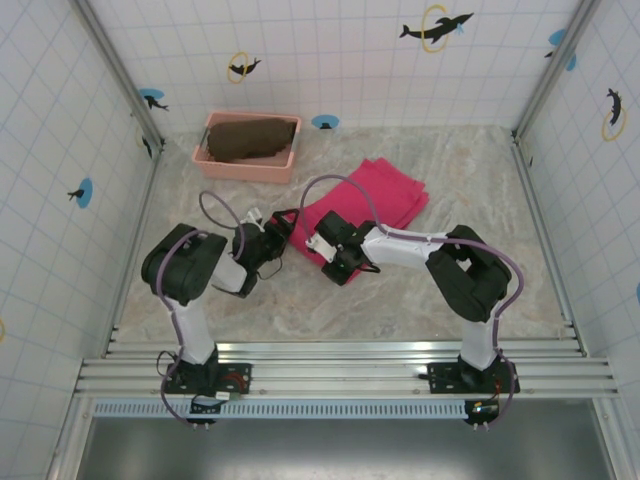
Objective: Roll up the long pants
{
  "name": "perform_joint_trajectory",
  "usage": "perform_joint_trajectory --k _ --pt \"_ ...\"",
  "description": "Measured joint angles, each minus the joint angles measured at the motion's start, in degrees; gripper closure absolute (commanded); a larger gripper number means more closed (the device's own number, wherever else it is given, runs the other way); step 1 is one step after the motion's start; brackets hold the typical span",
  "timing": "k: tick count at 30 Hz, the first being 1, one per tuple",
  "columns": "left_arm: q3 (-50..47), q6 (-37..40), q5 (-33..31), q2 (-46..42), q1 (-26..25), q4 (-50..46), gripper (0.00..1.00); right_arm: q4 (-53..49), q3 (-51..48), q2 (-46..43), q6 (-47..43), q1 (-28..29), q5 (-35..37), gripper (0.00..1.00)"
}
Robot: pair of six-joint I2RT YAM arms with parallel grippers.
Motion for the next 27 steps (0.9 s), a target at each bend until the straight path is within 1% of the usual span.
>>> perform_joint_trajectory --k 1,2,3,4,5,6,11,12,13,14,15,16,17,19,22,25,27 --pt "0.09 -1.09 -0.02 2.1 -0.07 3.52 0.16 0.02 0.0 0.02 0.02 0.04 -0.07 1.0" --pt "0.22 -1.88 -0.02 3.85 -0.11 6.21 0.27 0.11 0.0 0.04 0.04 0.07 -0.07 1.0" --pt "0.31 -2.54 -0.04 5.2 -0.13 7.65 0.41 0.15 0.0 0.02 0.07 0.09 -0.07 1.0" --pt "0.39 -2.8 -0.15 6.51 -0.09 8.46 0.58 0.13 0.0 0.04 0.11 0.11 -0.07 1.0" --pt "0.46 -2.82 -0.17 7.58 -0.02 8.9 0.81 0.15 0.02 0.07 0.15 0.11 -0.04 1.0" --pt "0.52 -2.97 0.09 8.44 0.04 9.44 1.0 0.13 0.04 0.07 0.2 0.13 -0.04 1.0" --pt "1.64 -2.56 2.8 8.31 0.63 8.5 1.0 0.02 0.28 0.13 0.24 0.46 0.35 1.0" --pt "1.92 -2.25 3.26 7.91 0.72 7.3 1.0 -0.09 0.33 0.13 0.26 0.63 0.57 0.96" --pt "2.32 -1.46 3.61 7.02 0.72 4.85 1.0 -0.26 0.39 0.13 0.35 0.87 0.94 0.73" --pt "2.97 -0.55 3.8 5.9 0.68 1.4 1.0 -0.52 0.46 0.13 0.52 1.14 1.38 0.48" --pt "4.17 0.94 4.0 4.31 0.63 -4.22 1.0 -0.79 0.46 0.09 0.72 1.42 1.66 0.18" --pt "5.97 3.17 3.98 2.14 0.59 -12.13 1.0 -1.18 0.44 -0.02 0.9 1.92 1.68 0.02" --pt "7.93 5.18 3.72 0.22 0.55 -19.41 1.0 -1.42 0.42 -0.24 0.98 2.47 2.01 0.01" --pt "14.12 10.14 2.25 -3.74 -0.31 -37.18 1.0 -1.77 -0.15 -0.87 1.22 4.0 3.21 0.01" --pt "24.92 17.0 -0.02 -4.55 -1.84 -59.32 1.0 -3.15 -1.77 -3.08 2.01 5.18 6.36 0.01" --pt "33.62 21.4 -1.77 -3.06 -2.73 -74.93 1.0 -5.16 -2.21 -6.19 3.37 6.25 12.13 0.01" --pt "38.91 23.54 -3.13 -1.44 -3.17 -83.27 1.0 -6.49 -1.84 -7.96 4.39 7.67 17.03 0.01"
